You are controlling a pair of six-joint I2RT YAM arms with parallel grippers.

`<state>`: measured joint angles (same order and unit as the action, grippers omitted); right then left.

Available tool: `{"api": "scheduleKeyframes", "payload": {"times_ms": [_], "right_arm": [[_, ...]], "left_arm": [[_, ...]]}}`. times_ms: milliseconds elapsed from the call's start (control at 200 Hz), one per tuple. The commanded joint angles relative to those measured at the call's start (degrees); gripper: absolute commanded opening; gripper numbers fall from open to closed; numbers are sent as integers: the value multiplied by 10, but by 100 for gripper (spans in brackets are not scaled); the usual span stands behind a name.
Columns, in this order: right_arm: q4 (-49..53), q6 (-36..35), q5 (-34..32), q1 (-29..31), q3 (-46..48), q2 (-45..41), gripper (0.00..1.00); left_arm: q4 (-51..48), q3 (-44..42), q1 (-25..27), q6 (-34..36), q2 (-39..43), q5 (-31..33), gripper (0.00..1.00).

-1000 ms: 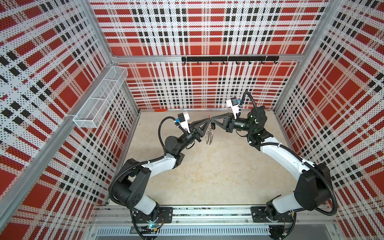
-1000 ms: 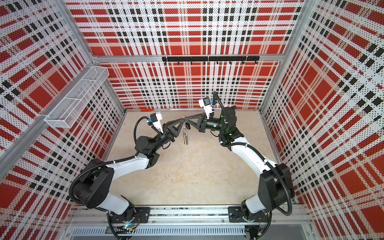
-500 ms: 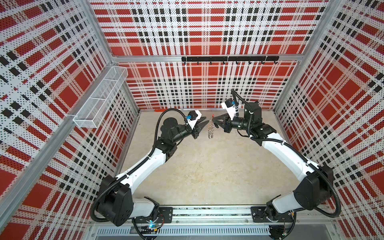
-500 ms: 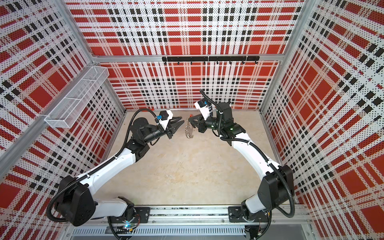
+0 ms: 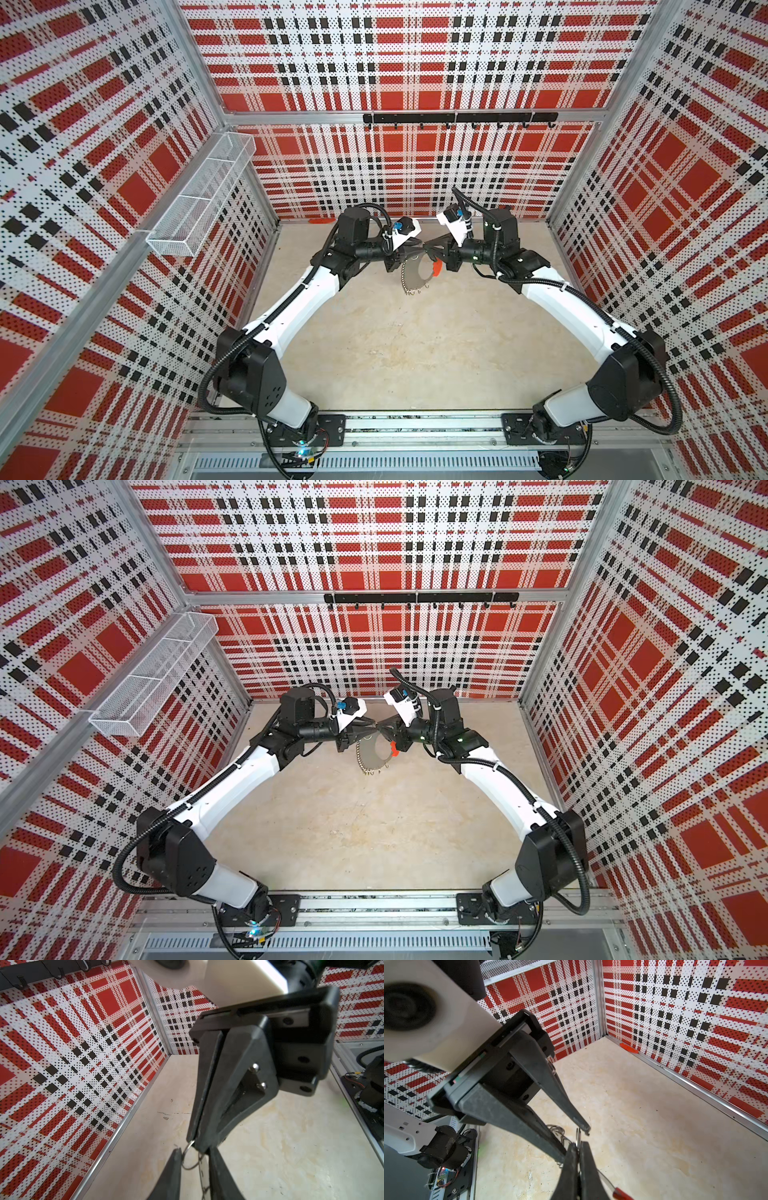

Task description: Put the keys on the keyring

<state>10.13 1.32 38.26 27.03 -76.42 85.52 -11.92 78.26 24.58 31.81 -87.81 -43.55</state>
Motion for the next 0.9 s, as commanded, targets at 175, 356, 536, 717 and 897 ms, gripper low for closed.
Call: {"api": "scheduleKeyframes", "payload": {"times_ms": [175, 356, 536, 717, 897], "right_arm": [[-4, -33, 23, 11, -1, -16, 0], [-5, -33, 31, 14, -3, -14, 0], [8, -39, 32, 20, -11, -8, 0], [9, -40, 15, 21, -8, -5, 0], [-11, -18, -6, 20, -9, 6, 0]], "left_arm": [[-54, 18, -25, 28, 7, -21, 25], [-68, 18, -34, 36, 16, -22, 25], [-70, 22, -36, 37, 17, -22, 26], [-74, 37, -43, 26, 22, -36, 27], [-66, 39, -49, 7, 36, -66, 32]]}}
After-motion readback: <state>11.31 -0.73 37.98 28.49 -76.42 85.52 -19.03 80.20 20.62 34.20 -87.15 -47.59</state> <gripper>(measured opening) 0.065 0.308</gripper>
